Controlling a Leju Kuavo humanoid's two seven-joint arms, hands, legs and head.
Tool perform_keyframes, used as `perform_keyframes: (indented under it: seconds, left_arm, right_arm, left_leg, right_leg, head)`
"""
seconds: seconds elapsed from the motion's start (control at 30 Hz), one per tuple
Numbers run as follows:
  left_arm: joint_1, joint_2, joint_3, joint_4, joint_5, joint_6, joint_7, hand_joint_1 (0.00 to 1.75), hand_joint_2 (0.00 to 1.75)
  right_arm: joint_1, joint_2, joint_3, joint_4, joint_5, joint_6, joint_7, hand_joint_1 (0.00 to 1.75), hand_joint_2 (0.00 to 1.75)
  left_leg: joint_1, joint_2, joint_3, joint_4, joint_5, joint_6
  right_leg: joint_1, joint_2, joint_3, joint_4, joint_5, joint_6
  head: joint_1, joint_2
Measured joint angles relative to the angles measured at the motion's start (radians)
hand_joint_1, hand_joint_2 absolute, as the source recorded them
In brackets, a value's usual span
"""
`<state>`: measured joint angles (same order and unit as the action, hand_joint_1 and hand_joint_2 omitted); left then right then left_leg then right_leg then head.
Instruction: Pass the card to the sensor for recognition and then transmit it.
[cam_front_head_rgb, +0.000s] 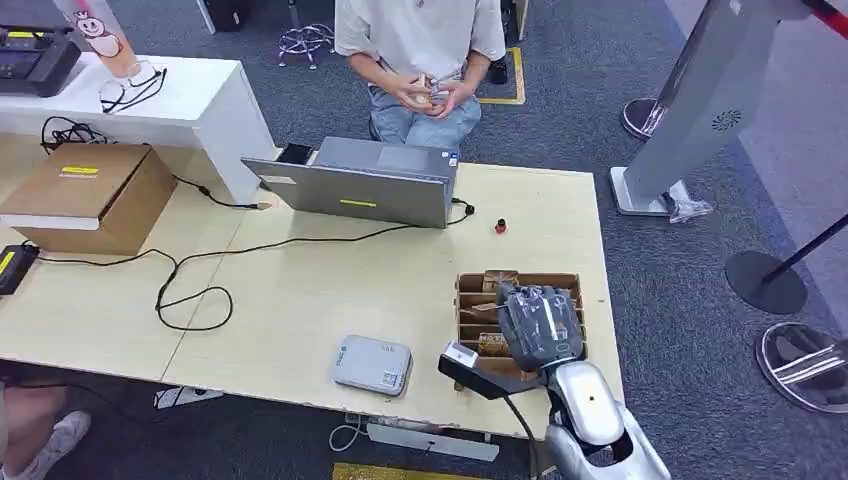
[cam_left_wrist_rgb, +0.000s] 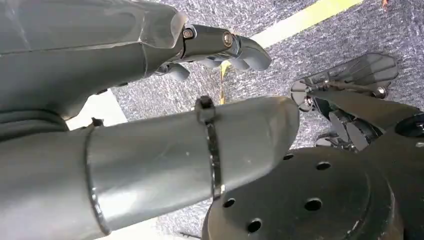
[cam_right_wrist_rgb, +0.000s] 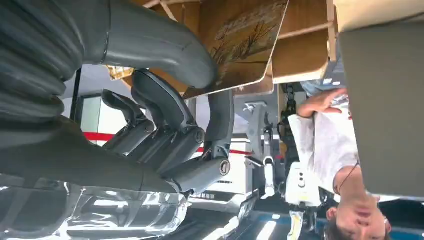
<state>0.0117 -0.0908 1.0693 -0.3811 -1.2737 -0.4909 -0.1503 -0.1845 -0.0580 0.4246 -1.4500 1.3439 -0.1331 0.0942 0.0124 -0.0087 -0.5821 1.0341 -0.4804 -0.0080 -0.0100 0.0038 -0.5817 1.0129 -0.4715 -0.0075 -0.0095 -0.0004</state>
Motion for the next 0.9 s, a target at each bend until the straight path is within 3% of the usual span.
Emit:
perform_keyframes:
  seconds: [0.9]
  left_arm:
    - [0.0,-0.006,0.021,-0.003,-0.02,-0.018,0.0,0.0,0.0]
  right_arm:
    - [0.027,0.0,-0.02,-0.132,-0.015,-0.042,-0.016,1.75,1.75]
  left_leg:
    - [0.0,0.0,0.0,0.0,0.0,0.0]
  right_leg:
    - [0.0,0.0,0.0,0.0,0.0,0.0]
  head:
    - [0.0,0.0]
